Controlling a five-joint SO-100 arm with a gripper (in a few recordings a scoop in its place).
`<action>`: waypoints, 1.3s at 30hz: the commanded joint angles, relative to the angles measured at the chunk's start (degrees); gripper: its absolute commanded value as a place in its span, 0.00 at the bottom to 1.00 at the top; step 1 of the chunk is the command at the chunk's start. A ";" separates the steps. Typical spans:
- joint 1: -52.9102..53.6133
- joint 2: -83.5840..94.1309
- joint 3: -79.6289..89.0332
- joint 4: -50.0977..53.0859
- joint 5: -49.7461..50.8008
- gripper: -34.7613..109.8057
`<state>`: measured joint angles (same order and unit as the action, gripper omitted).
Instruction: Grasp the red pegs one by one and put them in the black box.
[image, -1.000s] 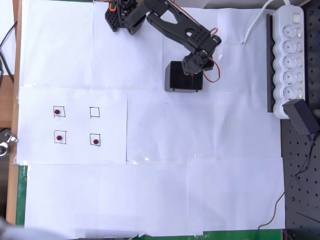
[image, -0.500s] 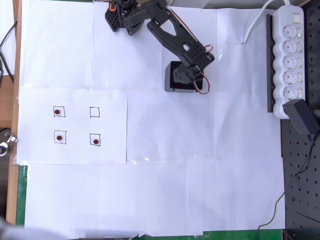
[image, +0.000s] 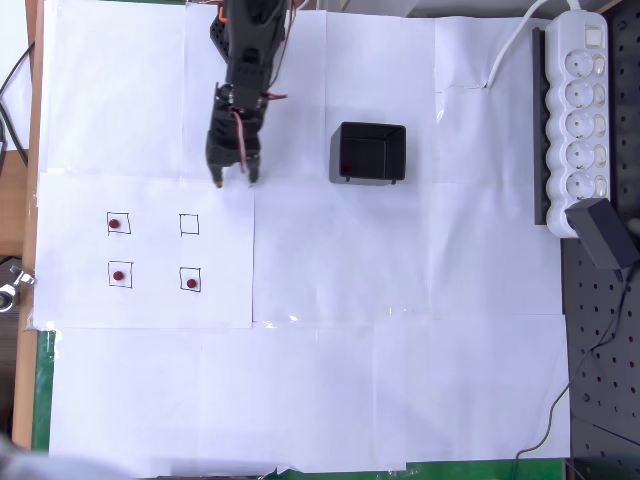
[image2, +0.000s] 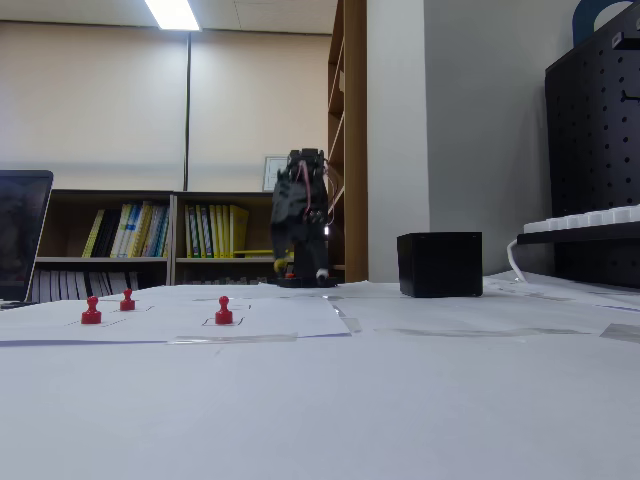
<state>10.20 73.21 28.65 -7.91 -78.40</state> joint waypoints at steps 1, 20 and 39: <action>2.02 10.81 1.76 -21.53 -4.83 0.39; 4.75 52.47 34.80 -36.83 -12.57 0.36; 2.37 62.93 52.65 -32.08 -12.39 0.36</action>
<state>12.66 135.70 79.28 -40.69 -90.09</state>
